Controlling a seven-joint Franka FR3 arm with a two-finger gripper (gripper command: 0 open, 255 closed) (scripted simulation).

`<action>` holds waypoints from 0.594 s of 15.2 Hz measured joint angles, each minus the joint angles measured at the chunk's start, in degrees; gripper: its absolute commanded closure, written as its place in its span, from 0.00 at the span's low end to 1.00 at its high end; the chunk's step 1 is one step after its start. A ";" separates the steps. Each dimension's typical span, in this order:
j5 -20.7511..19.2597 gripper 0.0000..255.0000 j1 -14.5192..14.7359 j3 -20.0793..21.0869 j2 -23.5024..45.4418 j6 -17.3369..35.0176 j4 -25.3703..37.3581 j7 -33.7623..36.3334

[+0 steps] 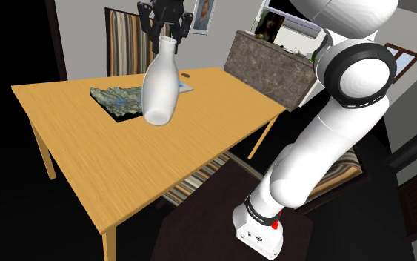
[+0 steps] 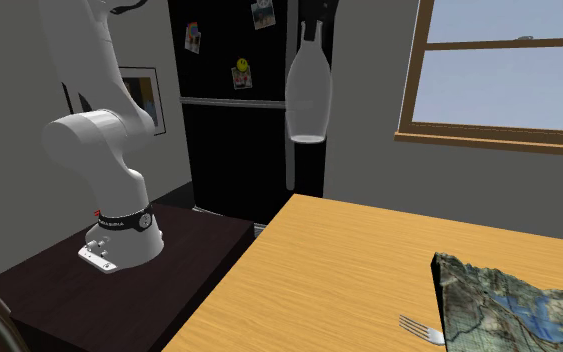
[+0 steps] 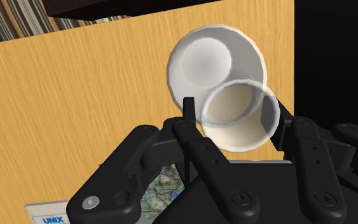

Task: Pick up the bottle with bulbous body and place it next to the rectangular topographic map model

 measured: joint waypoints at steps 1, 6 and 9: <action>-0.12 1.00 0.04 0.05 0.61 -0.82 1.42 0.10; -0.67 1.00 0.36 0.39 3.56 -6.00 9.49 0.86; -1.13 1.00 0.67 0.65 5.78 -9.21 14.87 1.36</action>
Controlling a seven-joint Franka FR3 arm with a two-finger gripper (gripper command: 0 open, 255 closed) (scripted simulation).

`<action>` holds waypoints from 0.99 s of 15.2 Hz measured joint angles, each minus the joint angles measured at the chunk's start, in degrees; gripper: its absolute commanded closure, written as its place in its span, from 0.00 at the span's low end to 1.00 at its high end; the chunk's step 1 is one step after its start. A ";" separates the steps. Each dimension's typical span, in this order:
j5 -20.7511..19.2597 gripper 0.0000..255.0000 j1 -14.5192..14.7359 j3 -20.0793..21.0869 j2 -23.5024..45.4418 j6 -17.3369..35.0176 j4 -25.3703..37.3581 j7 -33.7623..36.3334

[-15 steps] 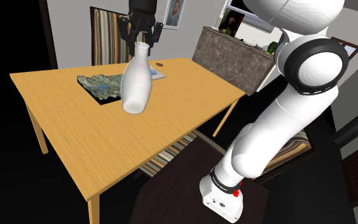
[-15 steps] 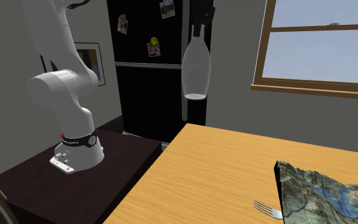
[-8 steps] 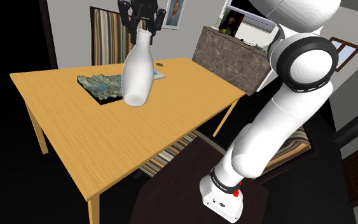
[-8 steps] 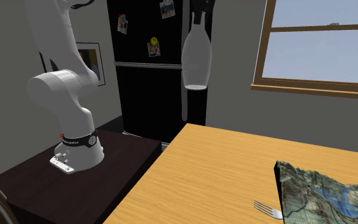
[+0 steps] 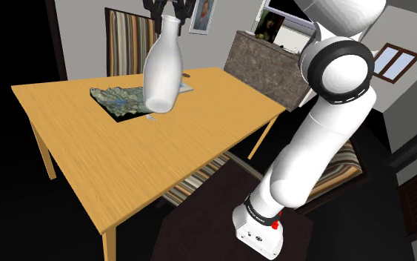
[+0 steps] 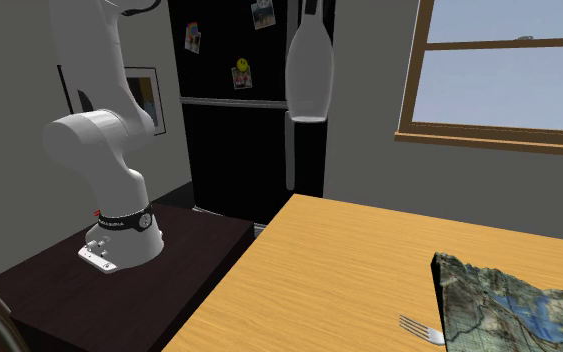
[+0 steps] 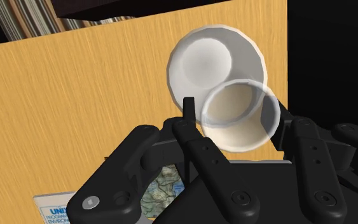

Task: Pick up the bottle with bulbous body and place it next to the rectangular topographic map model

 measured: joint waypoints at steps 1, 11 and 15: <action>-0.09 1.00 0.06 0.04 0.41 -0.73 1.12 0.09; -1.66 1.00 -5.76 -4.84 2.57 5.71 -3.52 -11.24; -2.15 1.00 -8.26 -6.84 3.56 10.07 -6.91 -15.90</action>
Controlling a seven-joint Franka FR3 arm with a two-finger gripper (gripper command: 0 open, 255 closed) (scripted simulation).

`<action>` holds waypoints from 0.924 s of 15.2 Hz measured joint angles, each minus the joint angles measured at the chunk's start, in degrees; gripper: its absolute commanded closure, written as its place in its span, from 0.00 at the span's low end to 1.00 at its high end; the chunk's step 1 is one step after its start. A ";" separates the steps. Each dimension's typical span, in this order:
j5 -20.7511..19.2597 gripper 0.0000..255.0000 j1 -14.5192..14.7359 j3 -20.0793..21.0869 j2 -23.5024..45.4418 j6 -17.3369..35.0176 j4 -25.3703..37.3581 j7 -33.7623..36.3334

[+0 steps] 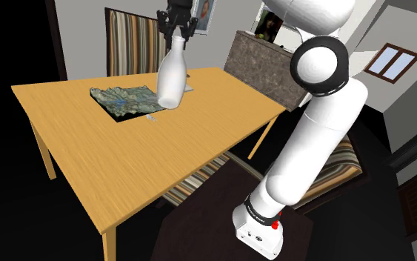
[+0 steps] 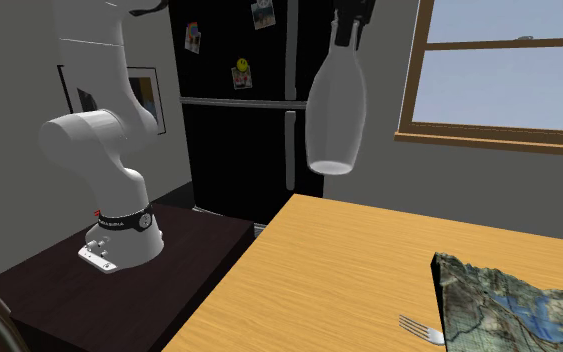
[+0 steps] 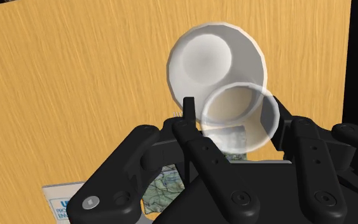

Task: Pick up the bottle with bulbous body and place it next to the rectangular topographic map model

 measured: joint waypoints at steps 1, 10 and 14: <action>-0.20 1.00 -0.55 -0.45 1.02 0.35 0.64 -1.08; -1.29 1.00 -5.58 -3.95 9.78 5.60 4.18 -9.79; -1.60 1.00 -7.60 -5.10 16.78 5.32 11.59 -13.08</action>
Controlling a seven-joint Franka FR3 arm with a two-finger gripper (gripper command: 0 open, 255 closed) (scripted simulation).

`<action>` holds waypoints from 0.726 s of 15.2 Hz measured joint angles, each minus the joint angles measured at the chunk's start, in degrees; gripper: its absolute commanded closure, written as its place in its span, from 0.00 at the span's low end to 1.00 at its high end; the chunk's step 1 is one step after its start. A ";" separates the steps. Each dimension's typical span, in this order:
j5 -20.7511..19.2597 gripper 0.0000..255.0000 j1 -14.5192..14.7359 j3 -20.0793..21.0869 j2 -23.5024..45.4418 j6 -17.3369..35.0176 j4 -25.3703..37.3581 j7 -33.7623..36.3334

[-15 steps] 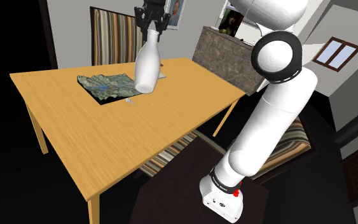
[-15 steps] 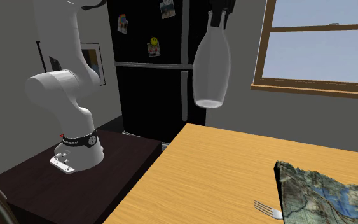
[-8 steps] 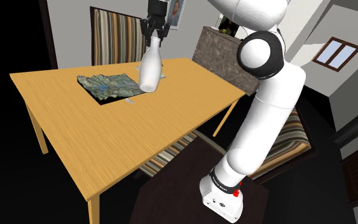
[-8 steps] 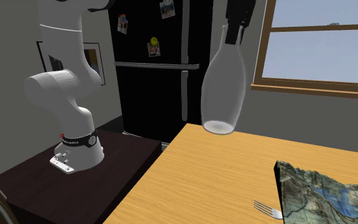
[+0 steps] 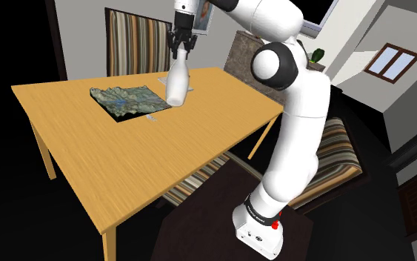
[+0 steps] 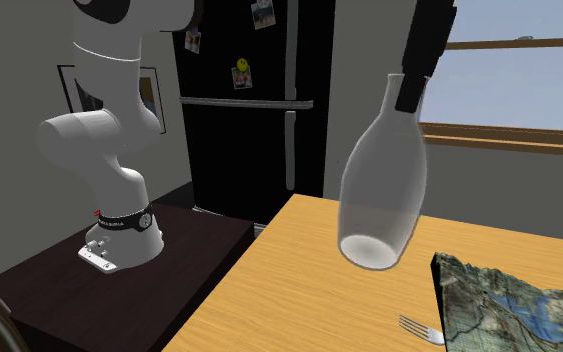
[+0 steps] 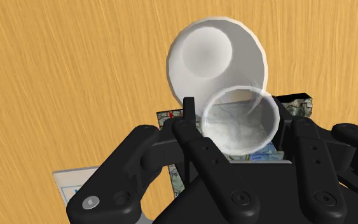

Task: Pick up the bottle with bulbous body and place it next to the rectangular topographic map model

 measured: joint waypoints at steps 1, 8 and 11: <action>-0.03 1.00 -0.64 -0.28 1.62 0.21 1.37 -0.94; -0.14 1.00 -3.23 -1.26 8.93 2.59 6.40 -4.42; -0.12 1.00 -3.40 -1.28 7.63 5.61 2.09 -4.51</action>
